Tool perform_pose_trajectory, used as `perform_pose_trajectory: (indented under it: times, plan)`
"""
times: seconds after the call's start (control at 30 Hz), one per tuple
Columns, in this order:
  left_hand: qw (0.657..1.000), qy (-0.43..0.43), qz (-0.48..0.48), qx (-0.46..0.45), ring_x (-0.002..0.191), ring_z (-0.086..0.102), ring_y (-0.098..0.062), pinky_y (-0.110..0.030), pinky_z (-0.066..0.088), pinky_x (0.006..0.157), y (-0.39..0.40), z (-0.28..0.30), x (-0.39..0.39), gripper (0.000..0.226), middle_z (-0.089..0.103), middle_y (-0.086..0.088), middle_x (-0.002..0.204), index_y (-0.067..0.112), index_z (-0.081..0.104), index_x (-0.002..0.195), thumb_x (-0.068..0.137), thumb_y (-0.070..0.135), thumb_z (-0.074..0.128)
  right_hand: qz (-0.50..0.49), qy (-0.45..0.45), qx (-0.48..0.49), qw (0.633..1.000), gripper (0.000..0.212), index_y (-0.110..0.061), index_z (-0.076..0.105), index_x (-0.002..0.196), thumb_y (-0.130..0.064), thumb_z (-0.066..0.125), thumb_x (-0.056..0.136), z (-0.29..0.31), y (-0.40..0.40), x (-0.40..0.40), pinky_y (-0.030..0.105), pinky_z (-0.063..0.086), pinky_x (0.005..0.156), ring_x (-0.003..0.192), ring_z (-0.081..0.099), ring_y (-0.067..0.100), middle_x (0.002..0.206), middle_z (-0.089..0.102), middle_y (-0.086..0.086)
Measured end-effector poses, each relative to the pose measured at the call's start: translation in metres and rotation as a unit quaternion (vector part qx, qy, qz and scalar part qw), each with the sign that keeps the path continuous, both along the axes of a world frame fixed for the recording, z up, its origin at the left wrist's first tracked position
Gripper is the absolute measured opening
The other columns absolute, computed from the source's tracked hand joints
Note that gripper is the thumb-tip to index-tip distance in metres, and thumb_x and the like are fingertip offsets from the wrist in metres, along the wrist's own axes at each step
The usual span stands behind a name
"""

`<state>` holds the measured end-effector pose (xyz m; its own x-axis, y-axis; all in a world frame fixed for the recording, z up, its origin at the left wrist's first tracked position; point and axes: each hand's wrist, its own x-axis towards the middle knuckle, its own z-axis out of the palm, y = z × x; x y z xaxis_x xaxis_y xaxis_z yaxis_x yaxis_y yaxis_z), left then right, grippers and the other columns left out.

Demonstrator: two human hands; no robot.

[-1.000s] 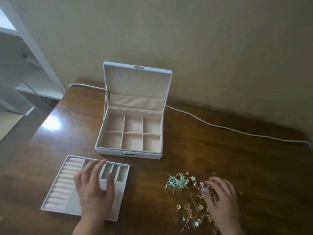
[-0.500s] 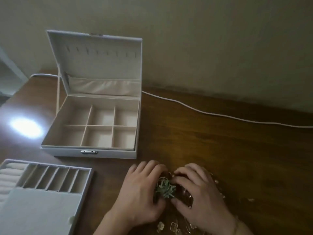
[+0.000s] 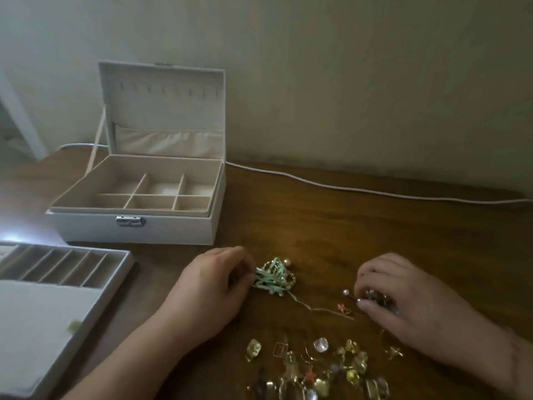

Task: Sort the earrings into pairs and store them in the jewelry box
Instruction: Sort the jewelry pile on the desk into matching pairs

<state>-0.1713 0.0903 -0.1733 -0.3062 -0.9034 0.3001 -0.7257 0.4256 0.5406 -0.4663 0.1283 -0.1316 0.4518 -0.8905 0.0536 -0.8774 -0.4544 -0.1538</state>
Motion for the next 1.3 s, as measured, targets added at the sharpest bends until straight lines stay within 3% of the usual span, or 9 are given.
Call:
perform_pose_trajectory:
  times: [0.1,0.23,0.4,0.6,0.83,0.97,1.07,1.17,1.3]
  plan:
    - [1.000,0.017,0.013,0.019,0.081,0.057,-0.001,-0.023,0.049,0.068,0.003,0.005,-0.001,0.010,0.063,0.016,0.084,0.034,0.061,0.087,0.089,0.026,0.067,-0.021,0.020,0.001,1.000,0.004,-0.053,0.049,0.089,-0.056,0.047,0.088,0.003,0.019,-0.009,0.011,0.039,0.086,0.113,0.029,-0.018,0.106,0.039,-0.039]
    - [0.999,0.030,-0.002,0.044,0.077,0.059,0.000,-0.015,0.044,0.062,0.000,0.015,-0.008,0.017,0.062,0.015,0.086,0.037,0.056,0.084,0.093,0.024,0.063,-0.052,0.041,-0.015,0.998,0.019,-0.053,0.045,0.097,-0.065,0.038,0.083,0.017,0.021,0.013,0.013,0.037,0.092,0.105,0.033,-0.017,0.100,0.035,-0.041]
    - [0.978,0.181,-0.062,0.081,0.064,0.062,-0.006,-0.024,0.050,0.059,-0.010,0.043,-0.019,0.016,0.067,0.005,0.074,0.027,0.059,0.087,0.096,0.013,0.058,-0.053,-0.149,0.019,0.987,0.038,-0.043,0.051,0.125,-0.052,0.057,0.088,0.033,-0.016,0.086,0.012,0.037,0.085,0.109,0.042,-0.010,0.114,0.047,-0.031]
    - [0.905,0.405,-0.076,0.104,0.052,0.053,-0.013,-0.027,0.043,0.050,-0.016,0.044,-0.012,0.007,0.059,0.002,0.061,0.011,0.061,0.087,0.094,0.009,0.060,-0.071,-0.317,0.109,0.940,0.013,-0.029,0.072,0.093,-0.038,0.072,0.082,0.030,-0.043,0.118,0.020,0.052,0.073,0.084,0.065,-0.004,0.089,0.072,-0.013]
    - [0.863,0.475,-0.079,0.152,0.052,0.048,-0.012,-0.025,0.041,0.052,-0.023,0.038,0.002,0.024,0.054,0.003,0.059,0.012,0.064,0.094,0.077,0.029,0.066,-0.044,-0.534,0.199,0.821,0.006,-0.011,0.065,0.086,-0.016,0.062,0.088,0.036,-0.055,0.116,0.035,0.053,0.071,0.066,0.065,0.018,0.065,0.066,0.003]
    - [0.859,0.461,-0.102,0.201,0.074,0.062,-0.017,-0.036,0.052,0.072,-0.025,0.027,0.001,0.026,0.066,0.002,0.079,0.014,0.068,0.103,0.079,0.022,0.068,-0.017,-0.612,0.236,0.755,0.012,-0.011,0.063,0.086,-0.023,0.059,0.087,0.056,-0.067,0.114,0.048,0.049,0.077,0.066,0.061,0.022,0.067,0.058,0.005]
    - [0.868,0.431,-0.105,0.224,0.083,0.064,-0.018,-0.042,0.054,0.085,-0.025,0.023,0.000,0.014,0.067,0.000,0.085,0.023,0.070,0.102,0.091,0.017,0.064,0.007,-0.590,0.211,0.779,0.016,-0.010,0.063,0.087,-0.023,0.055,0.092,0.072,-0.071,0.121,0.049,0.051,0.078,0.065,0.056,0.023,0.064,0.052,0.003]
    - [0.874,0.409,-0.107,0.237,0.070,0.059,-0.012,-0.031,0.052,0.075,-0.026,0.023,0.002,0.016,0.062,0.004,0.075,0.025,0.070,0.100,0.096,0.015,0.058,0.008,-0.591,0.149,0.793,0.019,-0.011,0.064,0.083,-0.020,0.052,0.095,0.086,-0.074,0.125,0.047,0.051,0.076,0.066,0.055,0.022,0.063,0.053,0.002]
    - [0.842,0.468,-0.101,0.247,0.060,0.055,-0.014,-0.027,0.048,0.059,-0.023,0.029,0.002,0.015,0.063,-0.004,0.072,0.018,0.071,0.102,0.094,0.016,0.058,0.014,-0.581,0.095,0.808,0.025,-0.011,0.062,0.069,-0.017,0.054,0.093,0.088,-0.069,0.109,0.037,0.052,0.072,0.067,0.058,0.022,0.066,0.059,0.010]
